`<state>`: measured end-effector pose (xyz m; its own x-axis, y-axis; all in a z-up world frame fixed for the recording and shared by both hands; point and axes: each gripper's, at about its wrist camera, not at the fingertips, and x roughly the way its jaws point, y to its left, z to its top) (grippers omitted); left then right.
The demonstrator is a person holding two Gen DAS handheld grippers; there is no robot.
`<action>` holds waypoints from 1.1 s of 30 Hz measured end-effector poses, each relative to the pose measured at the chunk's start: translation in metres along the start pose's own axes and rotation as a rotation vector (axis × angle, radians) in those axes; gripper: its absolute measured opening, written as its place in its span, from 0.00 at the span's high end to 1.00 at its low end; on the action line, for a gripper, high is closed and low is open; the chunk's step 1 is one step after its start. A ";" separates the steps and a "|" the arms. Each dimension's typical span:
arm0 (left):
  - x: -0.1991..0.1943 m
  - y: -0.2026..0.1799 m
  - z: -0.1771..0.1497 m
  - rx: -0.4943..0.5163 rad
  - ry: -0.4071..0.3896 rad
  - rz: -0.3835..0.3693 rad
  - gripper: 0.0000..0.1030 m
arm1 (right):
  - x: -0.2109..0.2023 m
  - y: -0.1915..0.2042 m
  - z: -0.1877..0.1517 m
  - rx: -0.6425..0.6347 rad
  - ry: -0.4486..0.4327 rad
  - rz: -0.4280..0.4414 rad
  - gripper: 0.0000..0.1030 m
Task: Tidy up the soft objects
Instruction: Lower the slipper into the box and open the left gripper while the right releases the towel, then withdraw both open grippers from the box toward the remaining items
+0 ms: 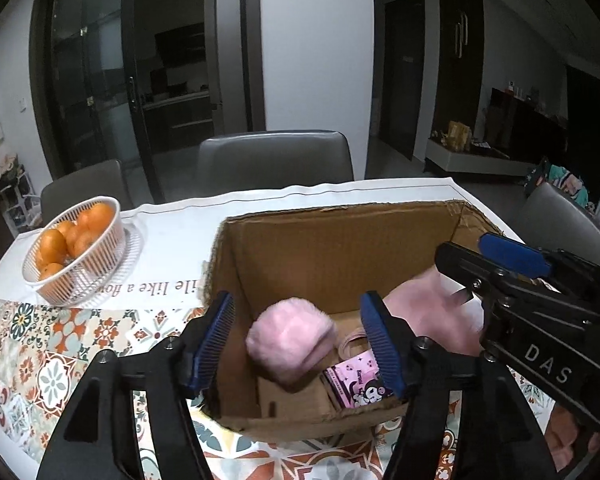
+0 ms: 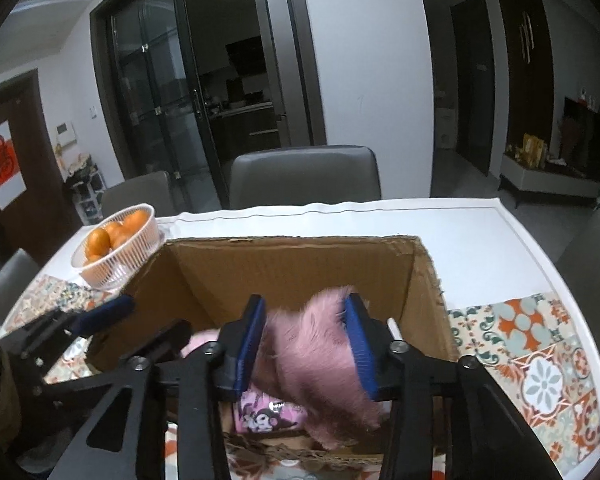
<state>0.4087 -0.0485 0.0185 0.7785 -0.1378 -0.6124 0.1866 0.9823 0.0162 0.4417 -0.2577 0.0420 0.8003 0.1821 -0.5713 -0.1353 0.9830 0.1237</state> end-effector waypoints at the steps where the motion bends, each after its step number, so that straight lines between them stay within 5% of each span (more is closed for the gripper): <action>1: -0.003 0.001 0.000 -0.005 -0.002 0.009 0.36 | -0.002 0.000 0.000 -0.004 0.001 -0.004 0.53; 33: -0.135 0.004 -0.042 -0.024 -0.111 0.064 0.35 | -0.130 0.026 -0.038 -0.033 -0.120 -0.017 0.48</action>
<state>0.2790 -0.0201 0.0679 0.8500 -0.0863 -0.5197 0.1208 0.9921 0.0328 0.3118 -0.2553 0.0887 0.8665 0.1637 -0.4716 -0.1390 0.9865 0.0871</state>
